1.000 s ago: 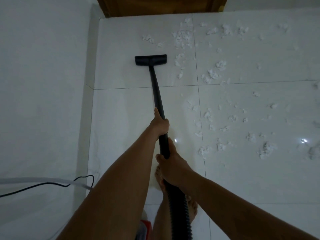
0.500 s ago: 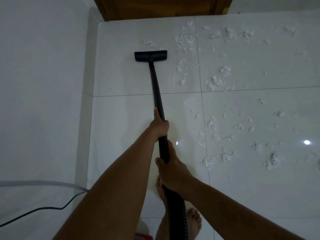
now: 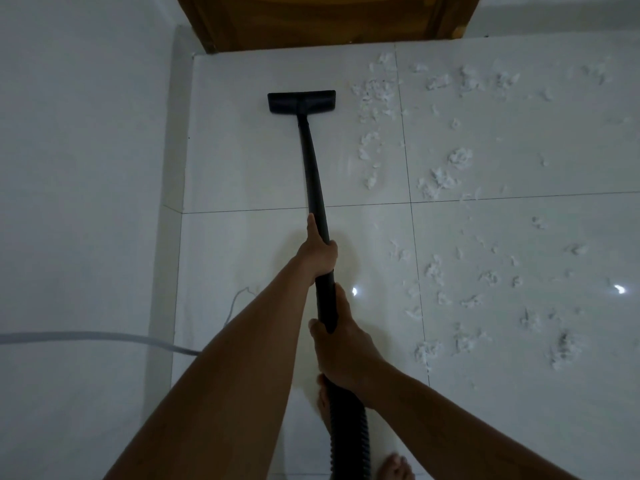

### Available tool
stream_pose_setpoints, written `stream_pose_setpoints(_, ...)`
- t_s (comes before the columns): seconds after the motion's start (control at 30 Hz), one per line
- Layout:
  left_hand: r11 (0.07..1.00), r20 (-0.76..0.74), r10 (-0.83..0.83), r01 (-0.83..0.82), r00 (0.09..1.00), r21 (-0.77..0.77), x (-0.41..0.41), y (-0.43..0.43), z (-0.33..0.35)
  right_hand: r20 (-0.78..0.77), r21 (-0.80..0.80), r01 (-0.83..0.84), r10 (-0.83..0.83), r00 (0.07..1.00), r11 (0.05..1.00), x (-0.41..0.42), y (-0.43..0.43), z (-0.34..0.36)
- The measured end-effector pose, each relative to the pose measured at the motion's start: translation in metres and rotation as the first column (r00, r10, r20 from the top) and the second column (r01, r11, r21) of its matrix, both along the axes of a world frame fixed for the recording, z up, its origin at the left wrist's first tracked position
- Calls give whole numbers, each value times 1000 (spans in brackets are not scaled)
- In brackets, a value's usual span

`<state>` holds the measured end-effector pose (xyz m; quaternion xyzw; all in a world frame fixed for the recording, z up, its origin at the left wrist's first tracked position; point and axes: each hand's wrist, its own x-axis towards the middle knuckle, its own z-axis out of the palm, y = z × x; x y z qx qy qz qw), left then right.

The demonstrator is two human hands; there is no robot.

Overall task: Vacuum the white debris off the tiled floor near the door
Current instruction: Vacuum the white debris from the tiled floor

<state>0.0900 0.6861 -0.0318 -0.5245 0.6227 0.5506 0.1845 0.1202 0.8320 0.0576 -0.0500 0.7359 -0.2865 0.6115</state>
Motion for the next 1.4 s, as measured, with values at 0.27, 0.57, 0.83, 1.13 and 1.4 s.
stream_pose_setpoints(0.27,1000,-3,-3,3,1000,-2,-18,-26,-5,2,-14,33,-33,999,999,-17,-25,-8)
stream_pose_setpoints(0.57,998,-2,1,0,1000,56,-3,-15,37,27,5,15,-15,1000,1000,-6,-16,47)
stream_pose_setpoints(0.83,991,34,13,-17,999,131,0,-1,85,-12,8,-27,27,1000,1000,-8,-6,103)
stream_pose_setpoints(1.13,994,32,8,-11,999,112,-44,-31,65,-23,22,-38,39,999,999,-48,-34,73)
stream_pose_setpoints(1.4,997,14,12,-13,1000,78,-103,-79,34,-6,25,20,-20,1000,999,-101,-77,35)
